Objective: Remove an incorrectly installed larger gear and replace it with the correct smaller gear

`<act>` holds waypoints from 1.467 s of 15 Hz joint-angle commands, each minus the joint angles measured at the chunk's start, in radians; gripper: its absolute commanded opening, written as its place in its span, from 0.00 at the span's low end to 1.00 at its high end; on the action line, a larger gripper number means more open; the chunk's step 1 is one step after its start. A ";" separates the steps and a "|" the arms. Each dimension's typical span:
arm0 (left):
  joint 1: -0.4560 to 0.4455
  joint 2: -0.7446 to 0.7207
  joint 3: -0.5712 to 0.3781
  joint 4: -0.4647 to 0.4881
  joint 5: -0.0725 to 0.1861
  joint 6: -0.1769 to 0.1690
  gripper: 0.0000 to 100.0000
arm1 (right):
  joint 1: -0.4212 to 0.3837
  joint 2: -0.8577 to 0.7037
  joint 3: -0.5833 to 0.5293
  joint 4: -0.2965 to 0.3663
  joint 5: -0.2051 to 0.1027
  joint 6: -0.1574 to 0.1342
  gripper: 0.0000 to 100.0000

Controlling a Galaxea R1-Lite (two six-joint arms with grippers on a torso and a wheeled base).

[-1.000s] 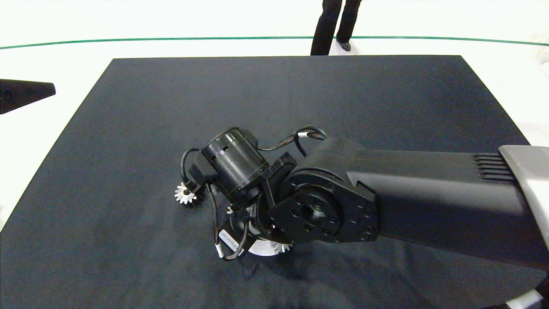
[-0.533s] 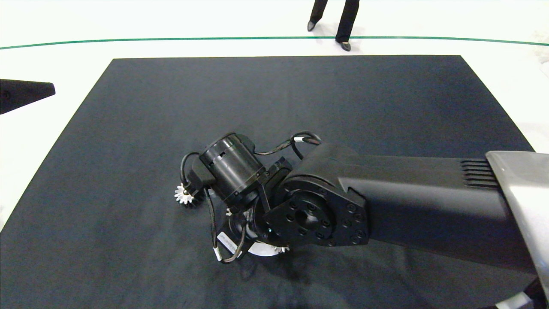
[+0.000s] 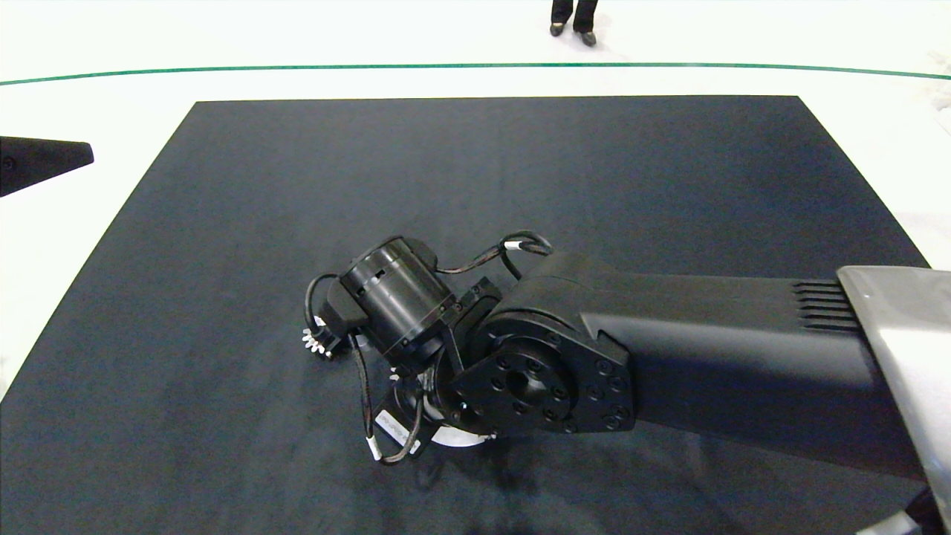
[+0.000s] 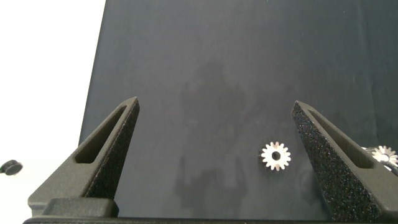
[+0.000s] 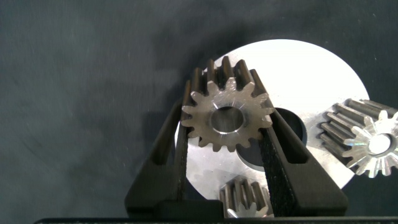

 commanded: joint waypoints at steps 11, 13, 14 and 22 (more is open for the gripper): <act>-0.003 0.001 0.004 0.003 0.002 0.000 1.00 | -0.003 0.014 0.001 0.160 -0.006 0.052 0.25; -0.003 0.001 0.004 0.003 0.002 0.000 1.00 | 0.011 -0.003 0.001 0.172 -0.018 0.097 0.25; -0.003 0.001 0.003 0.003 0.002 0.000 1.00 | 0.017 -0.018 0.001 0.189 -0.024 0.120 0.25; -0.003 -0.007 0.000 0.003 0.002 0.000 1.00 | 0.046 -0.052 0.001 0.152 -0.024 0.135 0.25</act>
